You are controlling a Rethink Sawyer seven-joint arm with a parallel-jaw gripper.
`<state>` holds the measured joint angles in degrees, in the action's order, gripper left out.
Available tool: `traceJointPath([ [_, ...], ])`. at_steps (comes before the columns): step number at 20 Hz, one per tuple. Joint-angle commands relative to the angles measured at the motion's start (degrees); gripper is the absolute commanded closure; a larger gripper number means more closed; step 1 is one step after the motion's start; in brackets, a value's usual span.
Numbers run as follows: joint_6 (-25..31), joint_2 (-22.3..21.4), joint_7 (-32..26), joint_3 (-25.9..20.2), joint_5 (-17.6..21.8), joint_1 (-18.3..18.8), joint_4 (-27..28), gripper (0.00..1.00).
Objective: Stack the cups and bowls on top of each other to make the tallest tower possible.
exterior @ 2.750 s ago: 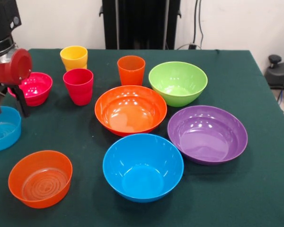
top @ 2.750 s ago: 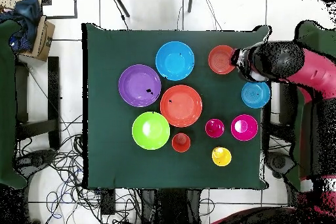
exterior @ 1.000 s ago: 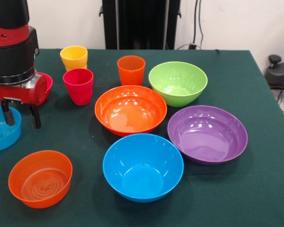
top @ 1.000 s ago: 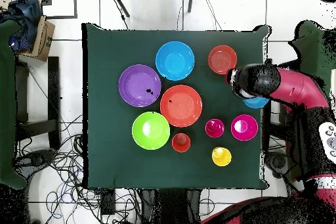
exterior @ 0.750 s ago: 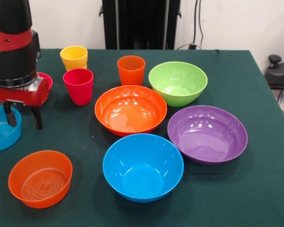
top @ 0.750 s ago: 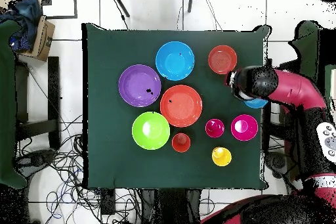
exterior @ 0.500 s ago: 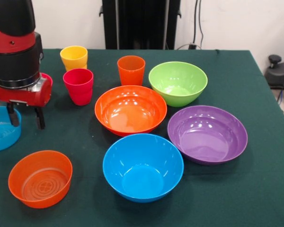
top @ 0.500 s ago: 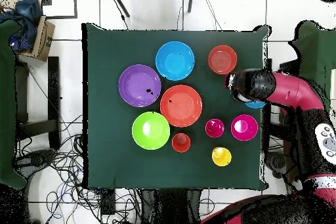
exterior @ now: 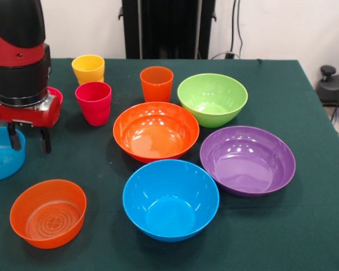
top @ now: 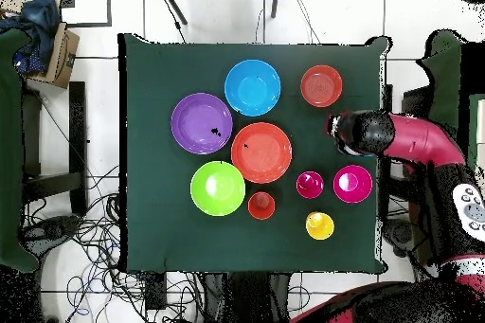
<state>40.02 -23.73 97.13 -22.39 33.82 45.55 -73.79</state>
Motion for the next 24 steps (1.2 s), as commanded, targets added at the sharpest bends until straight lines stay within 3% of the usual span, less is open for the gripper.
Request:
traceJointPath([
  [1, -3.27, 4.0, -7.49, 0.72, 5.59, 0.19, -3.12, 0.0],
  [11, -4.14, 3.22, -9.38, 0.44, 8.23, 2.51, -6.05, 0.0],
  [24, -6.37, 6.98, -9.74, 0.84, 13.39, 3.79, -3.43, 0.0],
])
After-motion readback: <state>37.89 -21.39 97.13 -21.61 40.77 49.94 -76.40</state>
